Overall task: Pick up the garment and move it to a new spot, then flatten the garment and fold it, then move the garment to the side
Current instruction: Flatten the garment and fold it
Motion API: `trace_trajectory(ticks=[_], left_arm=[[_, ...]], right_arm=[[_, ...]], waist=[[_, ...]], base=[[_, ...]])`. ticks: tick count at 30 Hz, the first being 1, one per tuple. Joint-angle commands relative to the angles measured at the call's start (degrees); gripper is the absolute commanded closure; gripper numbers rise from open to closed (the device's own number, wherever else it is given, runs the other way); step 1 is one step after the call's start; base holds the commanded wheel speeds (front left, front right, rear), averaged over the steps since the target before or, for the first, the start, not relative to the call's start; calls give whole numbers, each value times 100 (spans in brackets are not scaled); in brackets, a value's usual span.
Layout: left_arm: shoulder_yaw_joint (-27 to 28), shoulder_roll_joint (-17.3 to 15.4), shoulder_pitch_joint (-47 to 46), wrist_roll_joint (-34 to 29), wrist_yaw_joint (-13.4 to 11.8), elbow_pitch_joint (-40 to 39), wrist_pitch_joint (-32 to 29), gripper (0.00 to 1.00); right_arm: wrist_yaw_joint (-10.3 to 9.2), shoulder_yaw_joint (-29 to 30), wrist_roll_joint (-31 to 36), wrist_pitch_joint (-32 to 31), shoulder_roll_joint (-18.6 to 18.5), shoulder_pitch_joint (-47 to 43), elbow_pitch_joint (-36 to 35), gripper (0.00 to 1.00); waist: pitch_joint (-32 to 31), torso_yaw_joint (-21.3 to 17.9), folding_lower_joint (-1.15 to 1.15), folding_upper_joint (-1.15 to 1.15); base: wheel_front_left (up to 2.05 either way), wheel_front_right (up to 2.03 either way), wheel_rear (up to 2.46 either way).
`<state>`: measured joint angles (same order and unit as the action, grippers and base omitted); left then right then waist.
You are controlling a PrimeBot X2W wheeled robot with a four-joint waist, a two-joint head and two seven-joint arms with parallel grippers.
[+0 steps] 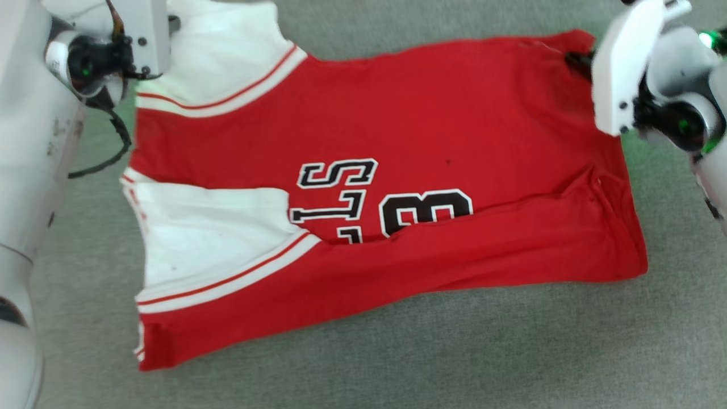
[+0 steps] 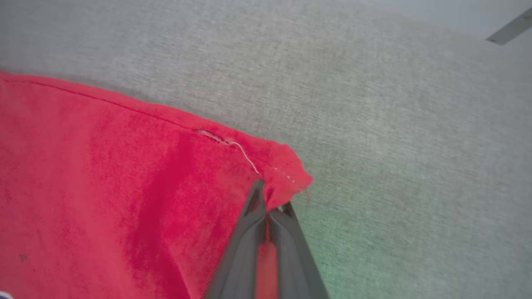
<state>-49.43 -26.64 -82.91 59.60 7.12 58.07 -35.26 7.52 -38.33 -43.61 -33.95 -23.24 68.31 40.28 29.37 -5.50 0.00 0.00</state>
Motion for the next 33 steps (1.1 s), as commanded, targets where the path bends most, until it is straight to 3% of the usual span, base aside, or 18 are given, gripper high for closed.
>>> trace_trajectory(ticks=[1,8,14,18,28,33], left_arm=[[-18,-26,122,19,34,-102,42,100],[-44,-203,498,259,34,-624,55,100],[-89,-549,1065,409,-12,-1384,-71,100],[-80,-861,1710,585,-291,-2195,-146,100],[-304,-1481,3562,982,-1360,-4326,-342,100],[-350,-1438,3957,1068,-1503,-4405,-217,100]], right_arm=[[-6,-87,-124,119,-116,-161,-85,100],[-6,-361,-339,458,-563,-584,-340,100],[-6,-609,-550,468,-987,-1059,-764,100],[-6,-694,-728,393,-1232,-1481,-1073,100],[-6,-715,-1017,145,-1513,-2606,-1502,100],[-6,-663,-1064,-16,-1361,-2804,-1403,100]], waist=[[-449,272,0,0],[-1034,495,0,0],[-1509,646,0,0],[-1762,692,0,0],[-1964,743,0,0],[-1937,699,0,0]], base=[[0,0,0],[0,0,0],[0,0,0],[0,0,0],[0,0,0],[0,0,0]])
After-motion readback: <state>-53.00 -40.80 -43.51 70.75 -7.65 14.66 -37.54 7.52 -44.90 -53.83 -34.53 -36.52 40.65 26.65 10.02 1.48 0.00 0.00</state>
